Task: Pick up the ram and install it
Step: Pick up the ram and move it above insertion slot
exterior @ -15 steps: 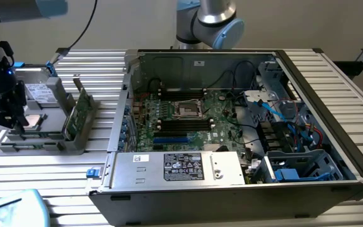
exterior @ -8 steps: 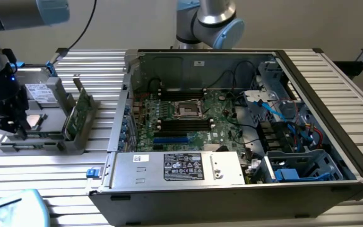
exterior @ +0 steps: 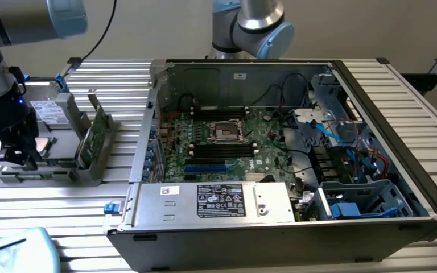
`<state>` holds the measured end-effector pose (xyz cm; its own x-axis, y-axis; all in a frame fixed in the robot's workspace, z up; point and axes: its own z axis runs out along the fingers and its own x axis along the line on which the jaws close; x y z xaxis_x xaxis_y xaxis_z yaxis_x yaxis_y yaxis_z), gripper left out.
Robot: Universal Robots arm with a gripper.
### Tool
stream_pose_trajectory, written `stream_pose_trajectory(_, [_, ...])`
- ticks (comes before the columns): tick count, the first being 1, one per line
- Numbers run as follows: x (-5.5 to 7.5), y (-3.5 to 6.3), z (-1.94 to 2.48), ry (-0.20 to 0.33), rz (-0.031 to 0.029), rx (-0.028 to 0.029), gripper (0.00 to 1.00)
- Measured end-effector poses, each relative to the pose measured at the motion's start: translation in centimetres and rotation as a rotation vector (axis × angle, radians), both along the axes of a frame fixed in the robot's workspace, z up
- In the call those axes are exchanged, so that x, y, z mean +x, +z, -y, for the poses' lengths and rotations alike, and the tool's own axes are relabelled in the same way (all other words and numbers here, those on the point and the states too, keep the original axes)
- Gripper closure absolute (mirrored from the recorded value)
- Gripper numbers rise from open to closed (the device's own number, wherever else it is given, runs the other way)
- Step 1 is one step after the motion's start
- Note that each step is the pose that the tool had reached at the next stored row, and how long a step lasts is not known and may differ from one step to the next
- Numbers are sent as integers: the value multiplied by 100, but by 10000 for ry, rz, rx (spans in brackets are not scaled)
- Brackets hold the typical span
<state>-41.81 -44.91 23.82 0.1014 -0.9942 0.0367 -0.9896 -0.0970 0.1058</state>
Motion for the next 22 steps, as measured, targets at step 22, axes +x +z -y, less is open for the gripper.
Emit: stream_pose_trajectory(22, [10,-338,12,18,24,293,69])
